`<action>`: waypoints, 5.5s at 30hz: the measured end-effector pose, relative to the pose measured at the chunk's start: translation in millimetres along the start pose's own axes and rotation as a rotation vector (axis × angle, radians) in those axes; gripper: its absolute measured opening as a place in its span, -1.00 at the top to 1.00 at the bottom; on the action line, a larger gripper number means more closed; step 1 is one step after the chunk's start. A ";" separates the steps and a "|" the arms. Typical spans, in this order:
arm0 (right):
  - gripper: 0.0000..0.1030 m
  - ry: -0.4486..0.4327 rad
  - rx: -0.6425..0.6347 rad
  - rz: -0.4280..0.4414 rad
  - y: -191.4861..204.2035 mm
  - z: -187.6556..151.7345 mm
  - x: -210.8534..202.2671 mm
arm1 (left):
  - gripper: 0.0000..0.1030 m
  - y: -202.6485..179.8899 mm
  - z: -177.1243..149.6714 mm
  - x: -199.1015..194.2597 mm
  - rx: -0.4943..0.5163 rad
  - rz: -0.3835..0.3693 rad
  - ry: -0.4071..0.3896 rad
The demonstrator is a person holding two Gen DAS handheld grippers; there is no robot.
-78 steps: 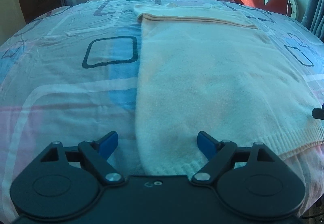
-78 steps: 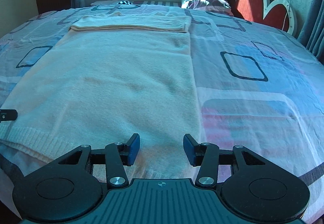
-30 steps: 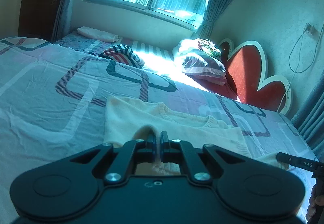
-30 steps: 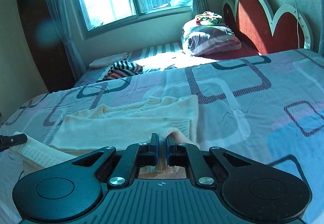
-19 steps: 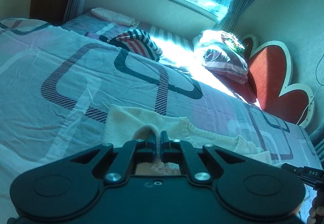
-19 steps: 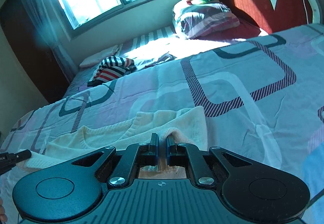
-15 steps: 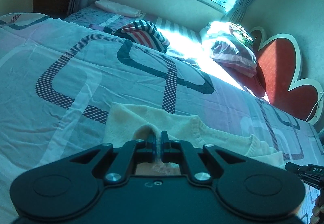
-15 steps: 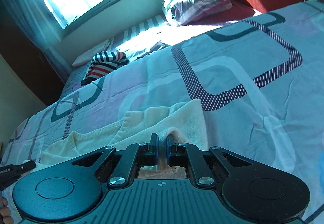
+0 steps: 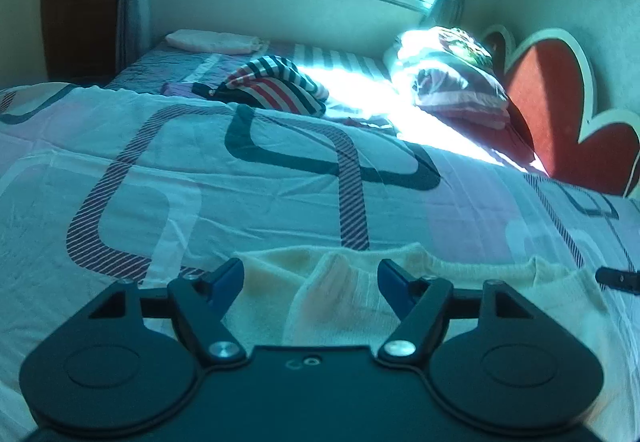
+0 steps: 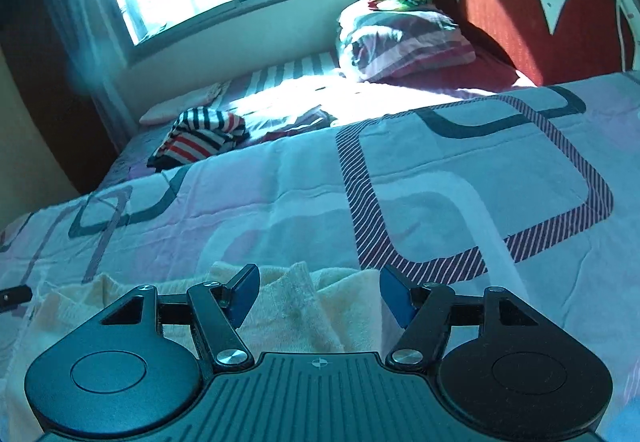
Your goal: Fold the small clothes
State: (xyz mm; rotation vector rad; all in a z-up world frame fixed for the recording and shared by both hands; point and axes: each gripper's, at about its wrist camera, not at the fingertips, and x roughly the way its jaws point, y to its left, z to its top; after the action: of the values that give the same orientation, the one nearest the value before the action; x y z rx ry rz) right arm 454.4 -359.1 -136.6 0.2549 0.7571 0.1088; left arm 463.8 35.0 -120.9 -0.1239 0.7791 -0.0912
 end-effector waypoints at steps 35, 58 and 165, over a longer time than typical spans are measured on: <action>0.27 -0.084 -0.166 -0.057 28.2 -10.0 1.8 | -0.60 -11.9 -20.2 -1.6 0.049 0.114 -0.068; 0.27 0.022 -0.252 0.000 94.0 -49.0 27.8 | -0.60 -85.6 -40.8 20.7 0.147 0.057 0.057; 0.27 0.083 -0.219 -0.046 64.5 -151.5 -120.3 | -0.77 -71.1 -140.4 -105.8 0.017 0.169 0.159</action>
State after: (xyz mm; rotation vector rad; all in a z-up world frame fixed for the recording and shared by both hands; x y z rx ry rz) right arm 262.4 -291.0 -145.2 0.0246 0.8256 0.1584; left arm 287.3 -32.7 -136.0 -0.0347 0.9441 0.0535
